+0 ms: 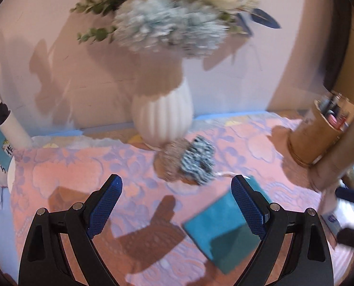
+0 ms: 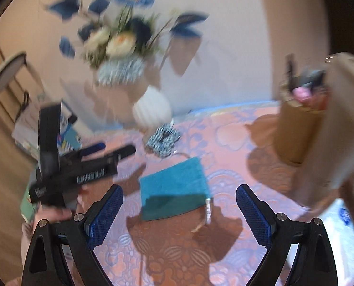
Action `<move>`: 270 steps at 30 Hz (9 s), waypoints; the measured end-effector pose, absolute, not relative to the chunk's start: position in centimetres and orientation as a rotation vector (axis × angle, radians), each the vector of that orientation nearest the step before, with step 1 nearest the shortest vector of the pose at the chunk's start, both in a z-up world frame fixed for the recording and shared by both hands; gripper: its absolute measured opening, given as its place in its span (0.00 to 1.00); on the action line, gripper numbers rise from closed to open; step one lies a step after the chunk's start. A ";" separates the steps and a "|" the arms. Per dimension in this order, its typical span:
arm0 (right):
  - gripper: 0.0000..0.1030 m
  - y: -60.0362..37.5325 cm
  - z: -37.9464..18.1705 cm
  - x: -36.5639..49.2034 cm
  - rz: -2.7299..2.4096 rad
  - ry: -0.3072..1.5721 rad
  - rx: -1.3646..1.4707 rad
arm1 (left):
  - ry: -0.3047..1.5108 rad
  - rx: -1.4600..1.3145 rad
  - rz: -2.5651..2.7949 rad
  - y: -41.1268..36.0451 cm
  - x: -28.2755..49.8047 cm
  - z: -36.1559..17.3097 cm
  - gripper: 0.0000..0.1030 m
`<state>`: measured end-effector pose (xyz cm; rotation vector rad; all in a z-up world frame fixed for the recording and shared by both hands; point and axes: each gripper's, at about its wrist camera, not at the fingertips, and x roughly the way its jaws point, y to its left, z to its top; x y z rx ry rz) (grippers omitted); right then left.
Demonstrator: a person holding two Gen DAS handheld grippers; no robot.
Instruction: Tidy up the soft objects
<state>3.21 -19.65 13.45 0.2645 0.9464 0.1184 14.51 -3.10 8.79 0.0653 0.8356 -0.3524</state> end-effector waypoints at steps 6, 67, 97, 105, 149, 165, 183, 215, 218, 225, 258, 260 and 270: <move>0.93 -18.0 9.8 5.7 0.119 0.972 0.209 | 0.853 0.012 -0.385 -3.2 17.1 6.3 0.90; 0.12 -21.4 9.7 1.7 0.111 0.629 0.339 | 0.751 -0.087 -0.368 -4.1 15.3 3.8 0.33; 0.12 -33.7 19.2 -16.0 0.011 0.449 0.491 | 0.738 -0.117 -0.570 -15.3 -0.5 11.4 0.33; 0.12 -40.7 20.7 -19.7 -0.091 0.369 0.558 | 0.721 -0.066 -0.679 -20.8 -3.1 12.6 0.33; 0.74 -58.6 19.9 -8.4 -0.247 0.688 0.585 | 0.710 0.265 -1.037 -43.2 -4.8 11.3 0.85; 0.74 -54.6 21.6 -11.7 -0.269 0.676 0.601 | 0.725 0.259 -0.973 -39.2 -5.2 12.7 0.86; 1.00 -42.8 19.5 -17.1 -0.367 0.761 0.487 | 0.865 0.218 -0.661 -24.7 -3.3 8.3 0.87; 1.00 -14.9 4.3 -5.5 -0.208 1.017 0.106 | 0.941 -0.074 -0.138 1.7 -0.1 0.2 0.96; 1.00 -14.7 3.3 -4.8 -0.235 1.021 0.072 | 0.937 -0.044 -0.127 1.1 0.1 -0.3 0.99; 1.00 -14.4 2.9 -4.4 -0.247 1.003 0.037 | 0.924 0.015 -0.067 0.3 0.4 -0.8 0.99; 1.00 -14.4 2.9 -4.6 -0.244 1.002 0.046 | 0.922 0.012 -0.076 0.4 0.6 -0.9 1.00; 1.00 -14.4 2.9 -4.6 -0.244 1.002 0.046 | 0.922 0.012 -0.076 0.5 0.6 -0.9 1.00; 1.00 -14.4 3.0 -4.6 -0.244 1.002 0.046 | 0.921 0.012 -0.076 0.4 0.6 -0.9 1.00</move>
